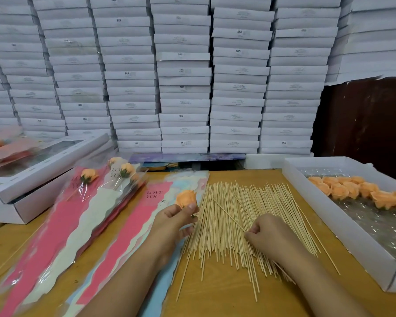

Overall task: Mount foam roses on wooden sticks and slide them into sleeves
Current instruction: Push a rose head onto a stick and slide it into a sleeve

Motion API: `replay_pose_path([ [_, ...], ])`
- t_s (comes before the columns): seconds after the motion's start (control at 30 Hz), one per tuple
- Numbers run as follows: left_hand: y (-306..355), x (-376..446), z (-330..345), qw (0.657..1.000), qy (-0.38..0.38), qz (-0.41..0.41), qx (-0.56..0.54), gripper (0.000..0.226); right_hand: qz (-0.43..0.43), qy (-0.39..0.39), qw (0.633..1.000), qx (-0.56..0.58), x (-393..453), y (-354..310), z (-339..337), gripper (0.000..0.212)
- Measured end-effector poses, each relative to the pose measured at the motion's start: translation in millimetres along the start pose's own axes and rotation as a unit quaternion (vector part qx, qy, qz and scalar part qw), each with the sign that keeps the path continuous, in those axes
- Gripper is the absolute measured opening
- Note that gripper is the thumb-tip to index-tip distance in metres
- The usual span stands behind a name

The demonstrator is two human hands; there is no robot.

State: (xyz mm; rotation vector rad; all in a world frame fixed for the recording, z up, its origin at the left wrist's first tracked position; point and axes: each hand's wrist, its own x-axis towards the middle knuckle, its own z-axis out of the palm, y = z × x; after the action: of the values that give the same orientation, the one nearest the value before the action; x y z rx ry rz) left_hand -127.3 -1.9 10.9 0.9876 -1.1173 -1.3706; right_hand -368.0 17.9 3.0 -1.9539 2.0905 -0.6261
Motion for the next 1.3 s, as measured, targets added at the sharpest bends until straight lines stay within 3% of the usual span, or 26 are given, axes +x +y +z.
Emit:
replay_pose_path([
  [0.13, 3, 1, -4, 0.995, -0.011, -0.027, -0.095, 0.039, -0.008, -0.013, 0.997, 0.075, 1, 0, -5, 0.049],
  [0.33, 3, 4, -8, 0.986, -0.031, -0.042, -0.156, 0.022, -0.045, -0.034, 0.959, 0.278, -6, -9, -22, 0.042],
  [0.53, 1, 9, -12, 0.986, -0.006, -0.038, -0.159, 0.029, -0.083, -0.100, 0.932, 0.338, -17, -16, -34, 0.023],
  [0.67, 2, 10, -12, 0.979, -0.015, -0.042, -0.198, 0.032, -0.075, -0.095, 0.920, 0.372, -19, -15, -40, 0.011],
  [0.73, 4, 10, -12, 0.974, -0.016, -0.049, -0.223, 0.030, -0.068, -0.086, 0.911, 0.398, -19, -11, -43, 0.016],
  [1.03, 11, 9, -14, 0.946, 0.051, -0.059, -0.314, 0.027, -0.058, -0.109, 0.938, 0.323, -19, 0, -49, 0.014],
  [1.3, 15, 5, -11, 0.946, 0.062, -0.056, -0.315, 0.015, -0.054, -0.094, 0.954, 0.278, -15, 4, -42, 0.012],
])
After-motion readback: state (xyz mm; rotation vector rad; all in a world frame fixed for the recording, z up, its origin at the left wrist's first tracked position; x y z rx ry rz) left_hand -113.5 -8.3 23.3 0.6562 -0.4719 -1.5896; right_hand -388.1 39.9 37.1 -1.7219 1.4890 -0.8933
